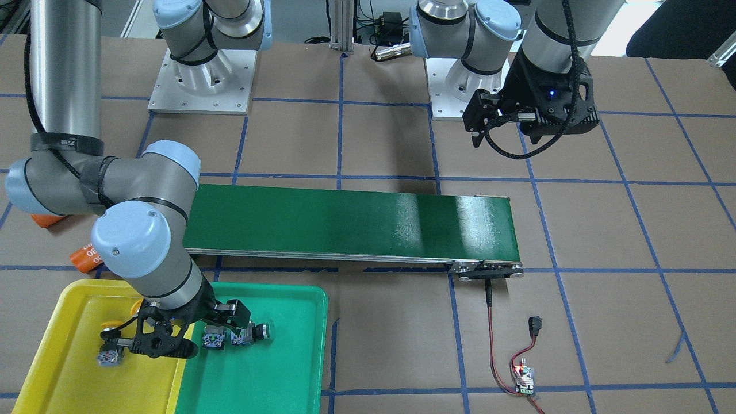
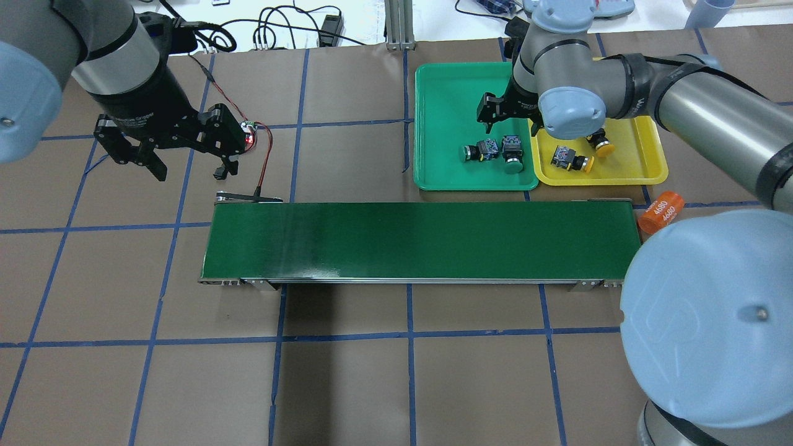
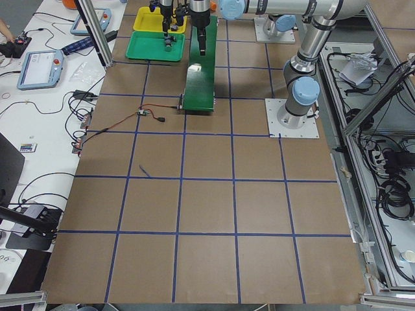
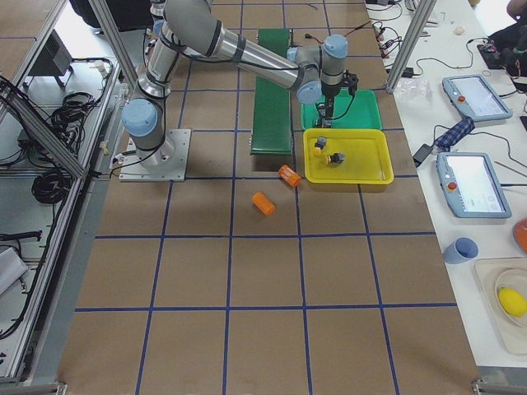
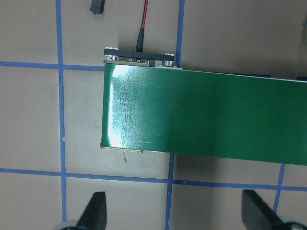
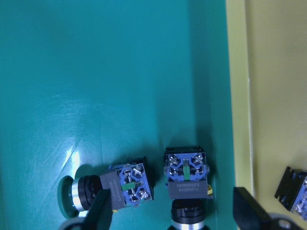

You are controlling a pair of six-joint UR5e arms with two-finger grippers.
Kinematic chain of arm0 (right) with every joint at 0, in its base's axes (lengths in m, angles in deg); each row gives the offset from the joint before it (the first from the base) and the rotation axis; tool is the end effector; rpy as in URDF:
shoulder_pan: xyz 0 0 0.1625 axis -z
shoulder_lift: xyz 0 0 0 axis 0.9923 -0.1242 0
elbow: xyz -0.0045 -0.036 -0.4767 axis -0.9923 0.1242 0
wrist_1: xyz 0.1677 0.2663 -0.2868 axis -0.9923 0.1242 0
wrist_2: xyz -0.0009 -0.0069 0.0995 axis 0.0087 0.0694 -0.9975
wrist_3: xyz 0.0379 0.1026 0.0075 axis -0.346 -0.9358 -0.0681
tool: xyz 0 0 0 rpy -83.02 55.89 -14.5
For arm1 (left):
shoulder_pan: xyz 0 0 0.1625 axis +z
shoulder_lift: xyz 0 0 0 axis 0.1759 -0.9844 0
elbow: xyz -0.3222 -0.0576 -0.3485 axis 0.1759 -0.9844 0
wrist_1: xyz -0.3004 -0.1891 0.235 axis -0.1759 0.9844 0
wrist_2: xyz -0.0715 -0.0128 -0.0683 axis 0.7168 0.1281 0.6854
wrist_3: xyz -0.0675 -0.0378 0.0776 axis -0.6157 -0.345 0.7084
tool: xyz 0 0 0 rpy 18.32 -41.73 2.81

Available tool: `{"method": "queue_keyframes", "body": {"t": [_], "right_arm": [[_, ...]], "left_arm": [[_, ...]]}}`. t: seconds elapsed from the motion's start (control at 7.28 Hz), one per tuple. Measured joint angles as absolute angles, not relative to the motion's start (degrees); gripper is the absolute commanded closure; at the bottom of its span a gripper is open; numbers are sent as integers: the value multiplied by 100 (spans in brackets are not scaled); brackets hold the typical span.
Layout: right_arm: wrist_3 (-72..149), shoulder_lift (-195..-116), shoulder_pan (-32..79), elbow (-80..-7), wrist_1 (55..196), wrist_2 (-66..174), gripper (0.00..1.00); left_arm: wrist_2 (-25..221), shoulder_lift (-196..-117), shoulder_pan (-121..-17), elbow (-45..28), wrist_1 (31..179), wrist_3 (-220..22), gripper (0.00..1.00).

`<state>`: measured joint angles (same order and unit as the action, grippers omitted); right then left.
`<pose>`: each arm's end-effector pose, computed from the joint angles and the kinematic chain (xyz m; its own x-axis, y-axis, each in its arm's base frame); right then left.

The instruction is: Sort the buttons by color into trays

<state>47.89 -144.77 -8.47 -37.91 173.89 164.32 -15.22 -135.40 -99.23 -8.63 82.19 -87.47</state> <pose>0.1548 -0.7110 0.2861 -0.9935 0.0976 -0.0589 0.1037 0.9884 -0.1107 -0.1222 -0.4886 0.5289 -0.9971 -0.0677 -0.0348 -0.0694 0.9963 0.0498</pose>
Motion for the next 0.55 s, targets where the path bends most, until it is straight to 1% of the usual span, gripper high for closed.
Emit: {"method": "queue_keyframes", "body": {"t": [0.14,0.55], "right_arm": [[4789,-14778,-850,-3790,17026,16429,0],[4788,-16089,-855,-3795,15272,16428,0]], "left_arm": [[-1522,-13543,-9924,-863,8217,-8747,0],[-1522,-13546,-9924,-862,8215,-8747,0]]}}
